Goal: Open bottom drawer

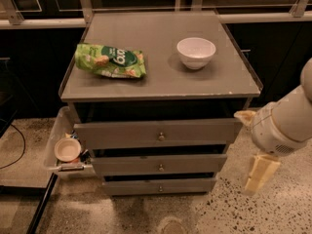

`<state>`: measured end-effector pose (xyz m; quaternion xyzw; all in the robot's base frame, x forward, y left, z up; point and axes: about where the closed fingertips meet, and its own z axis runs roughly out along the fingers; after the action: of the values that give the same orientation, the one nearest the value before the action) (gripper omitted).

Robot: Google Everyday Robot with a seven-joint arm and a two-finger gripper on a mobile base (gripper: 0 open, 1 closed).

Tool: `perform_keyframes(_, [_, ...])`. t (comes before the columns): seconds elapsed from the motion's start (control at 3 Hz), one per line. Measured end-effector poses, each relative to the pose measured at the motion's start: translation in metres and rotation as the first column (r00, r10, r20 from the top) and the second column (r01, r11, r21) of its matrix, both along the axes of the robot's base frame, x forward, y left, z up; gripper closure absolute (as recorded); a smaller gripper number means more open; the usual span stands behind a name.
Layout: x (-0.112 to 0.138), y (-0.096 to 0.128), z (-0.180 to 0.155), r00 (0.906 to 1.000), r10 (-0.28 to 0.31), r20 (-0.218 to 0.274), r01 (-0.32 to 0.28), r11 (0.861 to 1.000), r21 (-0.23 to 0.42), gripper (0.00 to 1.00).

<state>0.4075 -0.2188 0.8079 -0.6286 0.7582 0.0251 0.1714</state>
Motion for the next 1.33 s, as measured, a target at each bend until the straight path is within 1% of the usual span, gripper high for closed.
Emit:
perform_keyframes(0.33, [0.006,0.012,-0.069,0.995,0.093,-0.038,-0.091,0.995,0.041,0.0])
perform_keyframes(0.67, [0.015,0.017,-0.126,0.9844,0.175,0.012,-0.176,0.983,0.055,0.0])
perform_keyframes(1.0, [0.031,0.01,-0.173,0.9806,0.185,0.064,-0.188,0.981,0.043,0.0])
perform_keyframes(1.33, [0.031,0.01,-0.173,0.9806,0.185,0.064,-0.188,0.981,0.043,0.0])
